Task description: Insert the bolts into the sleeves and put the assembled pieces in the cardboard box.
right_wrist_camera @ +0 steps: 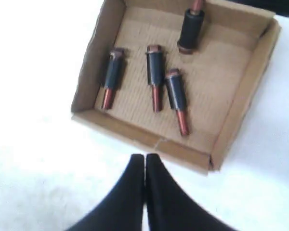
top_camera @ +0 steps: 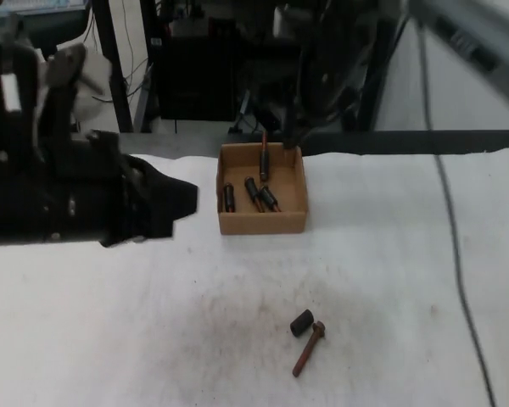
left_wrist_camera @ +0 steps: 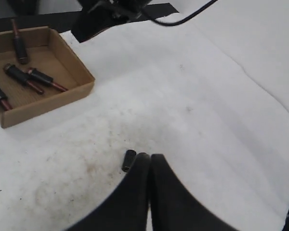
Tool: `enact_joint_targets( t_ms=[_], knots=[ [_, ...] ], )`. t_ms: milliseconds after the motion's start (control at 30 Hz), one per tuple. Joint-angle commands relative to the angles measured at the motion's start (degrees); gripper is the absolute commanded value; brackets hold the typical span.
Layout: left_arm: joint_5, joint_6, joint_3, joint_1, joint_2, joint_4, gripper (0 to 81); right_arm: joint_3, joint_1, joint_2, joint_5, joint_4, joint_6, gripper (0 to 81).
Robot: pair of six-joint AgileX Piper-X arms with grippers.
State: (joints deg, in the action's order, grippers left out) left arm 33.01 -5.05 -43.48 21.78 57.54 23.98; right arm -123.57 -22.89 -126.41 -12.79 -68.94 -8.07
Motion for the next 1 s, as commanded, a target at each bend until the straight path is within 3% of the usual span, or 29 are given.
enact_joint_targets(
  t_ms=[0,167,400,567,733,867,967],
  knots=[
    [-2.1,1.2,-0.5,4.6,0.1,-0.2,0.3,4.1,0.1,10.3,-0.4,-8.0,4.7,0.3],
    [-6.2,0.8,-0.5,15.0,3.0,-0.2,0.3,16.7,0.5,24.0,0.7,-7.9,4.8,0.3],
    [-7.4,-3.1,-0.7,24.0,11.9,-0.2,0.3,45.0,2.4,48.7,0.9,2.4,1.9,0.3],
    [-9.5,-2.9,-2.9,28.3,17.9,-0.7,0.3,60.4,3.9,64.3,0.9,6.2,-0.2,0.3],
    [-10.3,-2.5,-7.3,32.0,26.1,-0.7,0.3,68.2,4.1,74.0,0.9,5.7,-1.9,0.3],
    [-10.7,-0.5,-12.2,32.7,33.7,-0.6,8.5,70.5,4.1,77.4,0.3,5.7,-2.9,0.3],
    [-15.5,-0.2,-16.4,32.3,38.8,1.2,17.8,70.8,4.1,77.8,0.4,5.1,-2.4,0.3]
  ],
)
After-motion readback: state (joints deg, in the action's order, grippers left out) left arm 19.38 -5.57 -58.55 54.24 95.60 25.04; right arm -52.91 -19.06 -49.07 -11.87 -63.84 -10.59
